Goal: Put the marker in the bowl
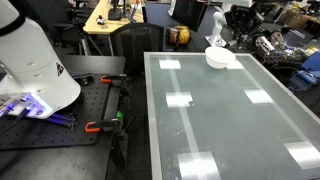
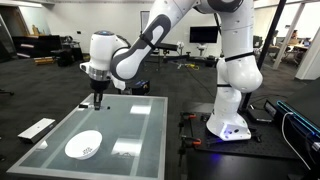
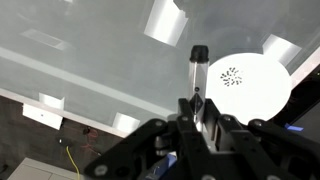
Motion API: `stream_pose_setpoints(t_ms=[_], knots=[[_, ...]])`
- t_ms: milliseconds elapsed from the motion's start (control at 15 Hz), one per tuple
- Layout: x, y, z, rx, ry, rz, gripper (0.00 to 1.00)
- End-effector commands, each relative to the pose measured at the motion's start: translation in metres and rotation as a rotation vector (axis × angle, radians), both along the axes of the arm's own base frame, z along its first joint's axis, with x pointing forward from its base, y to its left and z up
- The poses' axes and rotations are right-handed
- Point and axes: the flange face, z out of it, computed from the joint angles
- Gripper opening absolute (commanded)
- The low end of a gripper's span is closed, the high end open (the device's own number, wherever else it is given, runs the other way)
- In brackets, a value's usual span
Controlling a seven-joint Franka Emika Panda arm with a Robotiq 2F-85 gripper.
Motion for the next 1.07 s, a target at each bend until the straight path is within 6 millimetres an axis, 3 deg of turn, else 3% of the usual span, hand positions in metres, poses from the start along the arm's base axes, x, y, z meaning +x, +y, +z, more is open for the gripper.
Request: stream_pose_setpoints(t_ms=[0, 333, 1000], knots=[[0.006, 0.031, 0.013, 0.015, -0.018, 0.072, 0.05], [0.02, 0.06, 0.01, 0.06, -0.016, 0.141, 0.05], [0.041, 0.076, -0.034, 0.081, 0.01, 0.285, 0.05]])
